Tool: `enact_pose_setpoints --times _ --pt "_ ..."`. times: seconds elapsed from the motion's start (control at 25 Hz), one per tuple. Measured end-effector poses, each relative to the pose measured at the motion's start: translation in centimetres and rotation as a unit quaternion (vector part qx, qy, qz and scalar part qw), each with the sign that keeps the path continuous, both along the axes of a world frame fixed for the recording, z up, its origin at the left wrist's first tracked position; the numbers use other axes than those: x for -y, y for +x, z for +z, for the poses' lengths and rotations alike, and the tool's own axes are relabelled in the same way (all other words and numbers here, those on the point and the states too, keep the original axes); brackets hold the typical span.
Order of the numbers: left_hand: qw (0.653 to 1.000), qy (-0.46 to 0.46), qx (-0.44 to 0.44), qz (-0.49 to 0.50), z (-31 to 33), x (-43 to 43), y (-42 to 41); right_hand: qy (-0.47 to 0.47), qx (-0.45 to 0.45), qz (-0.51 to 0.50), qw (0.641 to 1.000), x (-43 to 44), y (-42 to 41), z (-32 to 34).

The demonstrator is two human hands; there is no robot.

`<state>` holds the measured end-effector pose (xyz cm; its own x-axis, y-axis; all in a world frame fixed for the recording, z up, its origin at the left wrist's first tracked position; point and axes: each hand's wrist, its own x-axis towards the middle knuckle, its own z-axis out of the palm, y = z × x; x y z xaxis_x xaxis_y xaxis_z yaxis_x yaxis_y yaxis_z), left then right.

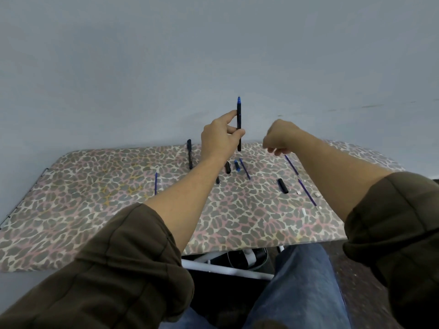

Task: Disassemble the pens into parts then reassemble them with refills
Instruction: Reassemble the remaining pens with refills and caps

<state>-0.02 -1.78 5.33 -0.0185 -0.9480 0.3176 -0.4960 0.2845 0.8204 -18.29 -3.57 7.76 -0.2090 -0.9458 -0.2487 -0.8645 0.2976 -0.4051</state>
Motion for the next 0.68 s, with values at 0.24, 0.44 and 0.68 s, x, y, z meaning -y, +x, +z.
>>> enact_pose_setpoints --times 0.24,0.44,0.68 --pt "0.999 0.032 0.007 -0.038 -2.1 0.2 -3.4 0.136 -0.108 0.025 0.985 -1.0 -3.1 -5.2" --pt "0.998 0.042 0.012 -0.042 -3.1 0.4 -4.5 0.233 -0.183 0.089 0.951 -1.5 -3.2 -7.1" --pt "0.998 0.039 0.016 -0.036 -2.8 0.7 -4.1 0.16 -0.081 0.038 0.983 -0.8 -2.2 -5.5"
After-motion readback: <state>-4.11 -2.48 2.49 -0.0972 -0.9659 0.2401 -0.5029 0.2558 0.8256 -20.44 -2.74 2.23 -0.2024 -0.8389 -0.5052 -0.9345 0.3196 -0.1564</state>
